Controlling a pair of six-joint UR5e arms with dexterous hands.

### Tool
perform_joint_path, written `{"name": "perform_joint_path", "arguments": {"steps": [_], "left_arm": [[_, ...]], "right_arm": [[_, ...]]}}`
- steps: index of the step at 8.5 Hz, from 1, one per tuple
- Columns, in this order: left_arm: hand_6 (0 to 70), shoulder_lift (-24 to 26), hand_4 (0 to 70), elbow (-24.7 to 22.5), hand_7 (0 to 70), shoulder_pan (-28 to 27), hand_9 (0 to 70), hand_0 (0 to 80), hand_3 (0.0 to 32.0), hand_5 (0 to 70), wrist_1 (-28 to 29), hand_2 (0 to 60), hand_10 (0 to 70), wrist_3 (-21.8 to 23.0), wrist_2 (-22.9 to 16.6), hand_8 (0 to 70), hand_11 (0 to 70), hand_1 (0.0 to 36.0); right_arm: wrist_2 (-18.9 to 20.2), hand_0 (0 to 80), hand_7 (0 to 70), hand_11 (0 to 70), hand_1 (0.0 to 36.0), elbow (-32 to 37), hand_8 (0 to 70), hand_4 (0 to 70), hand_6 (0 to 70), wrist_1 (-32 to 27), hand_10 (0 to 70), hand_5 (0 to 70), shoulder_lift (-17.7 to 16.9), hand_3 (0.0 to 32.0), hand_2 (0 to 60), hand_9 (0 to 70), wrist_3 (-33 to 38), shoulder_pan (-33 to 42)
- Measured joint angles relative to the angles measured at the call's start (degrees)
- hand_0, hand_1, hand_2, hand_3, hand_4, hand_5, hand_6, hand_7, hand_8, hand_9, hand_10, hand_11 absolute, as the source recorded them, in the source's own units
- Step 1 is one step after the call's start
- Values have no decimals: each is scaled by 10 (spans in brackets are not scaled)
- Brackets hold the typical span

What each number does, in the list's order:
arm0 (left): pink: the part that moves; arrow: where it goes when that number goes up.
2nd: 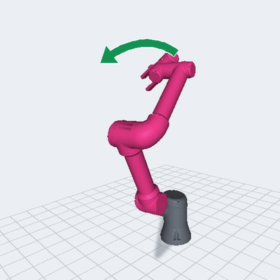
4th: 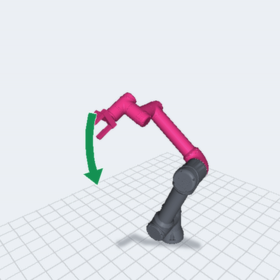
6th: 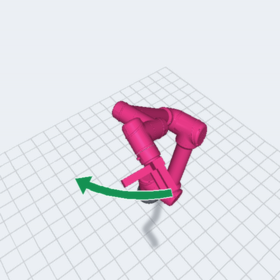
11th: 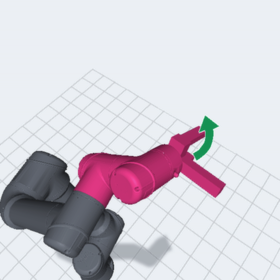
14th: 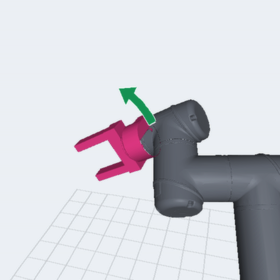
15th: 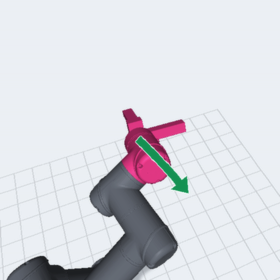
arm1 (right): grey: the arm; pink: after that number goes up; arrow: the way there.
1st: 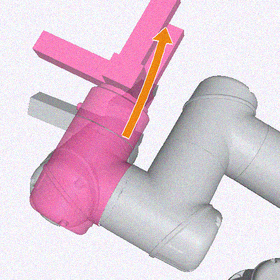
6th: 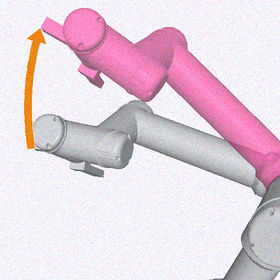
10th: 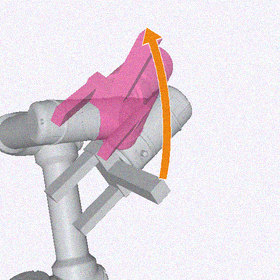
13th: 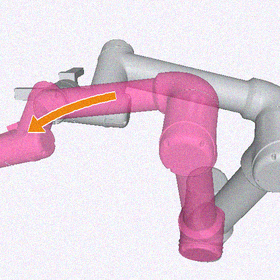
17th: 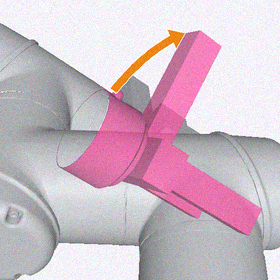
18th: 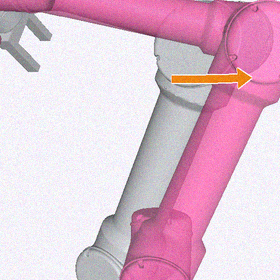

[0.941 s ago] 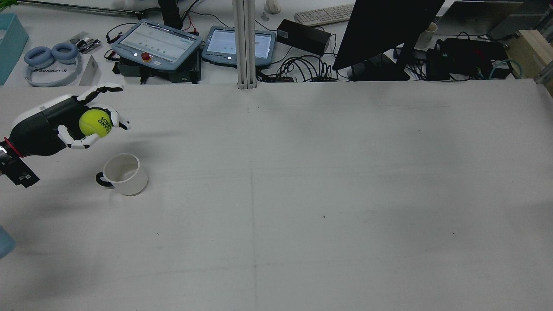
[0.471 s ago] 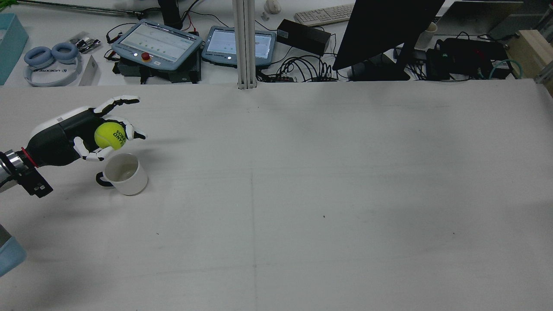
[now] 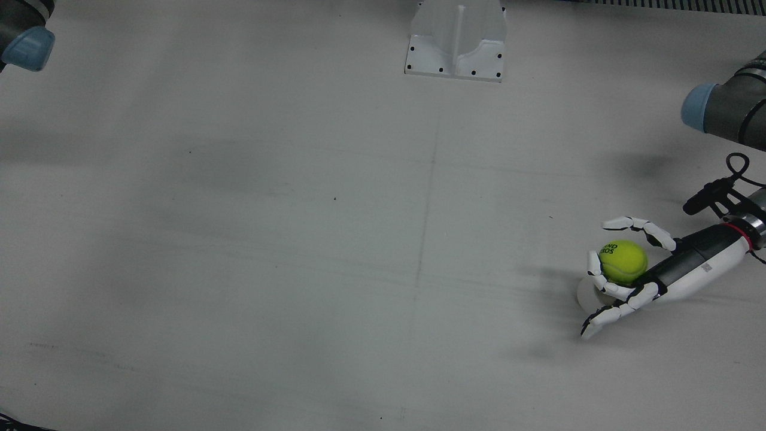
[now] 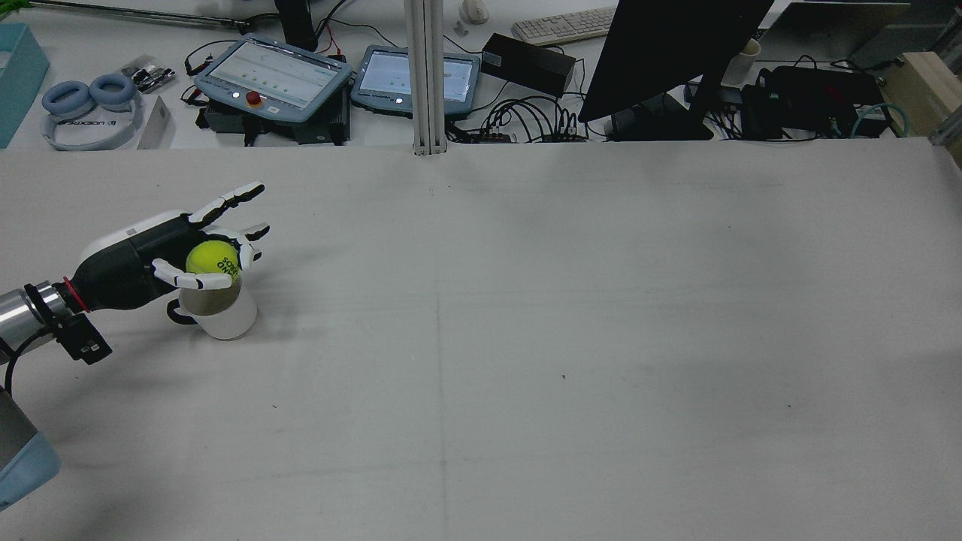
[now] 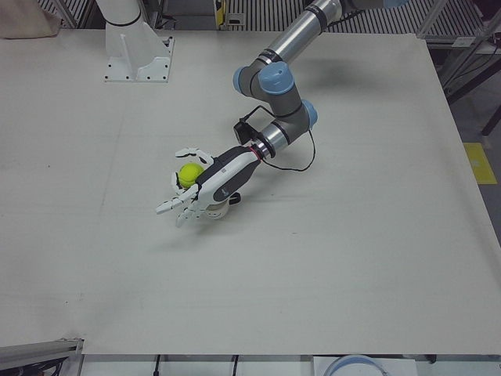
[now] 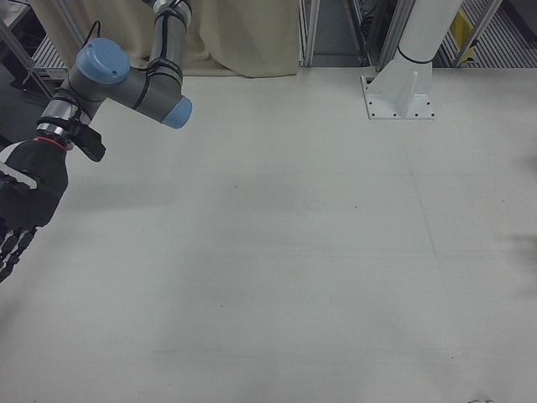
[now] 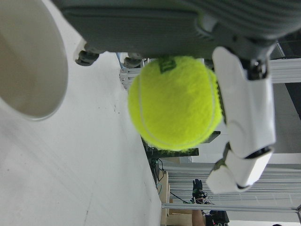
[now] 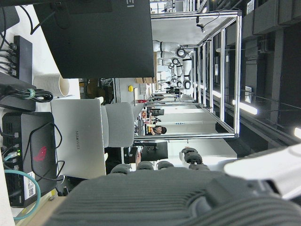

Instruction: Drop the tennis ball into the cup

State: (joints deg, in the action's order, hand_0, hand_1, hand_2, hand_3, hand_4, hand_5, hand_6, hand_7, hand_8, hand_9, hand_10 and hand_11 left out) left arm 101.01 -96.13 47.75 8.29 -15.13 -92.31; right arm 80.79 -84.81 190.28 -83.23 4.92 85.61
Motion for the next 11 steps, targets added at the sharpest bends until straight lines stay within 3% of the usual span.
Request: {"name": "perform_joint_path", "arguments": {"steps": [1,2,3,4,5,6,7,8,9,10,11], "left_arm": [[161,0,0,2,89,0,5,502,256,102,1,332,22,2,0,36,54,242],[356,0,0,3,58,3,2,499,250,139,1,367,25,5,-1,70,59,231],[242,0,0,6,84,13,5,499,244,115,1,352,27,6,-1,47,61,235],[316,-1,0,12,68,29,2,496,244,129,5,364,30,8,-1,59,65,227],[201,-2,0,20,88,46,5,495,248,106,11,341,28,12,-2,37,63,233],[238,-4,0,27,76,57,4,493,252,114,16,347,29,17,-3,43,64,229],[164,-5,0,31,94,63,7,496,254,99,19,337,29,20,-3,29,64,236],[275,-5,0,33,68,75,3,495,252,120,20,360,27,24,-3,47,61,229],[308,-5,0,37,46,110,1,488,260,125,20,360,23,31,-4,53,54,219],[74,-5,0,53,70,167,2,488,320,77,19,298,14,36,-6,12,42,226],[112,-4,0,83,68,234,2,493,320,83,19,281,16,39,-9,19,45,227]], "right_arm": [[0,0,0,0,0,0,0,0,0,0,0,0,0,0,0,0,0,0],[0,0,0,0,0,0,0,0,0,0,0,0,0,0,0,0,0,0],[0,0,0,0,0,-1,0,0,0,0,0,0,0,0,0,0,0,0],[0,0,0,0,0,-1,0,0,0,0,0,0,0,0,0,0,0,0],[0,0,0,0,0,-1,0,0,0,0,0,0,0,0,0,0,0,0],[0,0,0,0,0,-1,0,0,0,0,0,0,0,0,0,0,0,0],[0,0,0,0,0,-1,0,0,0,0,0,0,0,0,0,0,0,0],[0,0,0,0,0,-1,0,0,0,0,0,0,0,0,0,0,0,0],[0,0,0,0,0,-1,0,0,0,0,0,0,0,0,0,0,0,0],[0,0,0,0,0,-1,0,0,0,0,0,0,0,0,0,0,0,0],[0,0,0,0,0,-1,0,0,0,0,0,0,0,0,0,0,0,0]]}}
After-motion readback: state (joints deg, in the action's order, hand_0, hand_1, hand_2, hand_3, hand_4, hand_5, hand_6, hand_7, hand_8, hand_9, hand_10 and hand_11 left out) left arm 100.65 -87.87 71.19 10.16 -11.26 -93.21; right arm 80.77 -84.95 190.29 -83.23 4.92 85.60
